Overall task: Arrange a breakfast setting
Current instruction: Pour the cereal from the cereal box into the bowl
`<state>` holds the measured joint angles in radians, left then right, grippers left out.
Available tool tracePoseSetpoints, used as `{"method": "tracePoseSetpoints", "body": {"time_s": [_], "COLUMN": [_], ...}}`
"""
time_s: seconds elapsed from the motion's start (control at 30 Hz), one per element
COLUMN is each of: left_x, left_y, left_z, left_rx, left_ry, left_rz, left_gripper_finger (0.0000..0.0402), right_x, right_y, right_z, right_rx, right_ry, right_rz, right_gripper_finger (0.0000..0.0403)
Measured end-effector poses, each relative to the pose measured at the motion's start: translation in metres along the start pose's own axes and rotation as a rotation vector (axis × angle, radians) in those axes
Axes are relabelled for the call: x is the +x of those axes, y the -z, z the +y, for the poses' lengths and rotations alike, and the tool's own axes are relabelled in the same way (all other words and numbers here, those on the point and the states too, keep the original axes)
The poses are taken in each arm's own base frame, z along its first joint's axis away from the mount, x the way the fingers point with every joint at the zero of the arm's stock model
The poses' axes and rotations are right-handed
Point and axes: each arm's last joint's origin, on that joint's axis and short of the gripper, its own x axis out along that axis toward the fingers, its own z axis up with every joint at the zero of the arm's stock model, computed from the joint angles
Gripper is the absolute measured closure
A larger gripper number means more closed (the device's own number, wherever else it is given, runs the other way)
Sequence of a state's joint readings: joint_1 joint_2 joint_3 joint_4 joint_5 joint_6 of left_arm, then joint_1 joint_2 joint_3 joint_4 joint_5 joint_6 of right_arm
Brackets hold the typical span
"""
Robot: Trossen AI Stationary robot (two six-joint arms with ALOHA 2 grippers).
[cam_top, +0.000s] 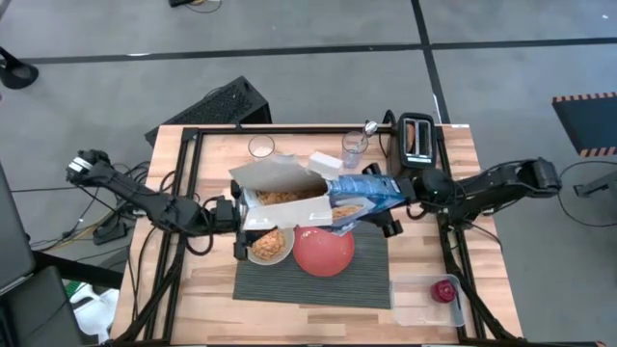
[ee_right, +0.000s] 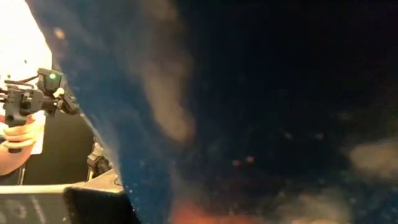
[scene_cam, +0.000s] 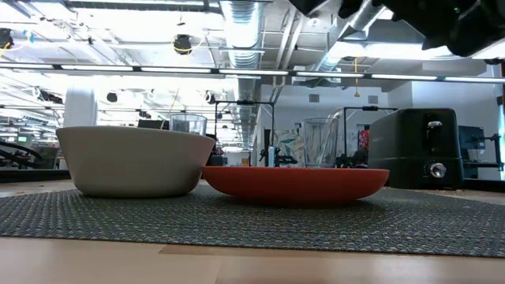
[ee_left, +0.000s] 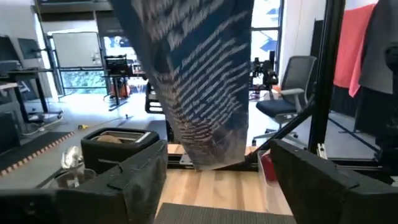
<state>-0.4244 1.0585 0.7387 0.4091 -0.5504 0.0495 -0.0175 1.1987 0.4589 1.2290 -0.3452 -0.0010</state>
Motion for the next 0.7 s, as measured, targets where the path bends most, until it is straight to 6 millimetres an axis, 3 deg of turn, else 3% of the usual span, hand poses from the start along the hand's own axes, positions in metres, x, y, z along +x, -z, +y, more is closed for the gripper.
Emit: {"method": "tracePoseSetpoints", "body": {"time_s": [0.17, 0.4, 0.7], "left_x": [0.006, 0.006, 0.006], "left_y": [-0.002, -0.006, -0.009], "left_z": [0.004, 0.001, 0.002], "left_rx": [-0.039, -0.063, -0.021], "left_ry": [-0.07, 0.054, 0.023], "left_rz": [-0.046, -0.095, -0.123], "left_gripper_finger": [0.0118, 0.0117, 0.0117], "right_x": [0.013, 0.027, 0.042], "right_y": [0.008, 0.016, 0.03], "right_z": [-0.005, -0.016, -0.032], "right_rx": [0.001, -0.013, -0.014], "right_ry": [-0.022, -0.011, 0.014], "right_rz": [0.02, 0.025, 0.031], "right_gripper_finger": [0.0119, 0.0119, 0.0119]}}
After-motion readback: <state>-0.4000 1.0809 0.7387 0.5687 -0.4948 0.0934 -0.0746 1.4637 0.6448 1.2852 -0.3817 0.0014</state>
